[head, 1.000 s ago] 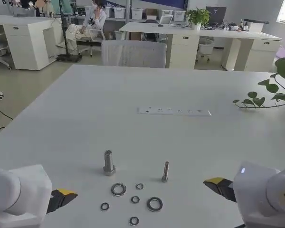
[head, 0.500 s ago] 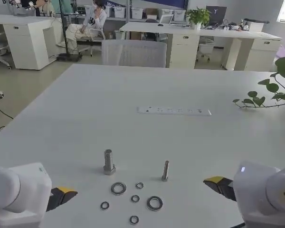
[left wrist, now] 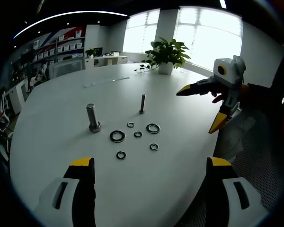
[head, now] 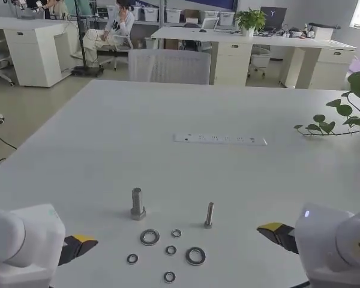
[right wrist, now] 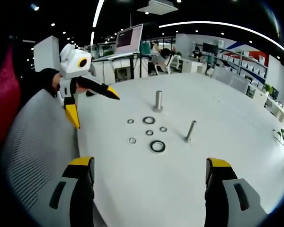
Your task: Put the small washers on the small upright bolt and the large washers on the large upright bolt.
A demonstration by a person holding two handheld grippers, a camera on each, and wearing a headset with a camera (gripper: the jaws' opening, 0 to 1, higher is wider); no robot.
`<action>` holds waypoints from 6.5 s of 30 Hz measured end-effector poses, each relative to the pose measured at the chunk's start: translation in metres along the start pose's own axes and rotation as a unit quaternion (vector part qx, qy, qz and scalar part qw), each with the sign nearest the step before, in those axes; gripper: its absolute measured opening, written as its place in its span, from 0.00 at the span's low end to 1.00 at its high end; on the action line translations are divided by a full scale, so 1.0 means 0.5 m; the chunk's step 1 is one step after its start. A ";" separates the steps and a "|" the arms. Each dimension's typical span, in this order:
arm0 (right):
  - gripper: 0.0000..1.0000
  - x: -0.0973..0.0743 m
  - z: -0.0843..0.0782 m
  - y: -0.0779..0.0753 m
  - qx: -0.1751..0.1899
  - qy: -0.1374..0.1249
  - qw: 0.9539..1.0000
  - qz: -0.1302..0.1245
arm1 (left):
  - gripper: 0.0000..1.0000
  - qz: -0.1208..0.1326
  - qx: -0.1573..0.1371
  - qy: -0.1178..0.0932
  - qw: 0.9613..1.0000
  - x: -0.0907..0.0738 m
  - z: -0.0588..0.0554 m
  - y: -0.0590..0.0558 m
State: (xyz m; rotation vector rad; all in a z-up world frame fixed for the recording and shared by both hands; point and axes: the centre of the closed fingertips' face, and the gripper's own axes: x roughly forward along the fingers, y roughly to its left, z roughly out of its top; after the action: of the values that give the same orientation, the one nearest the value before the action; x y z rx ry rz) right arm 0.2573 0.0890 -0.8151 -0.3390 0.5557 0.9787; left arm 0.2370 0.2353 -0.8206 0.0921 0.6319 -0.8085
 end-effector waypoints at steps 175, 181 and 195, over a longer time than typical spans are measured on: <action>0.26 0.188 -0.025 -0.028 -0.219 0.278 0.920 0.167 | 0.90 -0.045 0.028 0.019 0.998 0.018 0.012 -0.031; 0.26 0.188 -0.026 -0.029 -0.220 0.282 0.919 0.168 | 0.90 -0.044 0.028 0.019 0.998 0.019 0.012 -0.031; 0.25 0.187 -0.030 -0.027 -0.222 0.288 0.917 0.165 | 0.89 -0.047 0.030 0.019 0.998 0.021 0.010 -0.034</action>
State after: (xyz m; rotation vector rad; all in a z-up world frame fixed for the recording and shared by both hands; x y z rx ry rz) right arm 0.3055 0.1386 -0.8815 -0.9858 0.9470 1.3417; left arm 0.2329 0.2150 -0.8197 0.1335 0.6523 -0.9177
